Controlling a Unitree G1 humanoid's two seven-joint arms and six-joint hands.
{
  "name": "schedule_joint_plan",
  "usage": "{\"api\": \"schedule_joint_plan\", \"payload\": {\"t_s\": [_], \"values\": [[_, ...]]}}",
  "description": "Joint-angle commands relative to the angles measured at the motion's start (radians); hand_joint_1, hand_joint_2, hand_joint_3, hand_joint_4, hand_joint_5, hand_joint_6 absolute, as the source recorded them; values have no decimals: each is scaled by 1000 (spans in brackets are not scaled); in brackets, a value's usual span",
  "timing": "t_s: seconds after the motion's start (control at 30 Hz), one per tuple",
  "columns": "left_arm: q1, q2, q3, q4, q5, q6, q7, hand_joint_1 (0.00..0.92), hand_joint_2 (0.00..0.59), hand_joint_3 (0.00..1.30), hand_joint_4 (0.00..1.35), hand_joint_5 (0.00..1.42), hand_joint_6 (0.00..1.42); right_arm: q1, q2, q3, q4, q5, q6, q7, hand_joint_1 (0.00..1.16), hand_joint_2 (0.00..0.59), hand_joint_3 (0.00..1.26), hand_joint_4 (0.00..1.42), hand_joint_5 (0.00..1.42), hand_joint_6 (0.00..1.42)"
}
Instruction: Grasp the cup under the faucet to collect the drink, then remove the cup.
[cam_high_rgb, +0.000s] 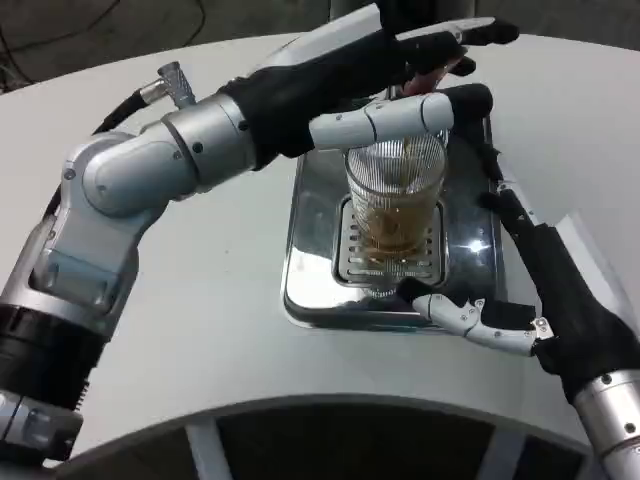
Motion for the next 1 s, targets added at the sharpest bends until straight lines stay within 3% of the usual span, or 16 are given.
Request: {"api": "schedule_joint_plan", "payload": {"t_s": [0.03, 0.23, 1.0], "values": [[50, 1, -43, 8, 38, 19, -44, 0, 112, 114, 28, 109, 77, -47, -3, 25, 64, 10, -29, -50, 893, 207, 0, 0, 99, 48], [40, 4, -43, 15, 40, 12, -46, 0, 115, 117, 28, 109, 77, -116, 2, 43, 161, 27, -34, -98, 900, 207, 0, 2, 109, 59], [15, 25, -52, 49, 48, -48, -55, 0, 113, 118, 37, 109, 77, -250, 51, 98, 353, 61, -33, -241, 859, 219, 0, 14, 111, 63]]}}
